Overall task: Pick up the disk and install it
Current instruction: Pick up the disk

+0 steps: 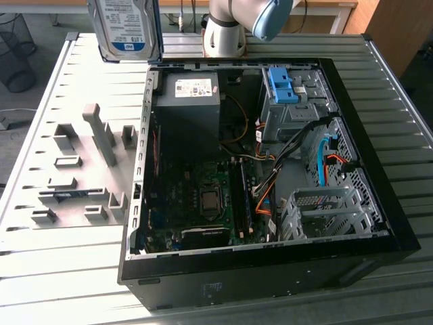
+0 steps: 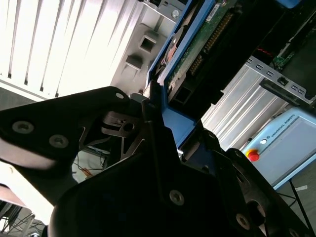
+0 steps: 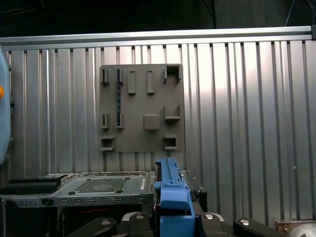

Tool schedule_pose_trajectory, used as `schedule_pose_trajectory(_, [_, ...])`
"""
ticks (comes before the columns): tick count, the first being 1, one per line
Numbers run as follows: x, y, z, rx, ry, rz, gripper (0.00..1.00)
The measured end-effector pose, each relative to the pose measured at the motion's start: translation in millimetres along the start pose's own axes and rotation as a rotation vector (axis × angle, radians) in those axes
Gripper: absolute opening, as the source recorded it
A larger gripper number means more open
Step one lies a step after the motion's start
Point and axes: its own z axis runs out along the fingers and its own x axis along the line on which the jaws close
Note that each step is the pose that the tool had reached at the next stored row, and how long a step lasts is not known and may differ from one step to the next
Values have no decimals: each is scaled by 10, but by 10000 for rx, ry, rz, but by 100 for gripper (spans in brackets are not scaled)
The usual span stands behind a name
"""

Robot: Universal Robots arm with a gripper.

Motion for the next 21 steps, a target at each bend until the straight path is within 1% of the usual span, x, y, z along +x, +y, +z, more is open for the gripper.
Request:
schedule_pose_trajectory(3, [5, -80, -1, -2, 2, -2, 36])
schedule_pose_trajectory(7, [-1, -229, 0, 0, 0, -3, 36])
schedule_pose_trajectory(14, [-16, -514, -4, 0, 0, -7, 36])
schedule_pose_trajectory(21, [-32, -814, -10, -1, 1, -13, 36])
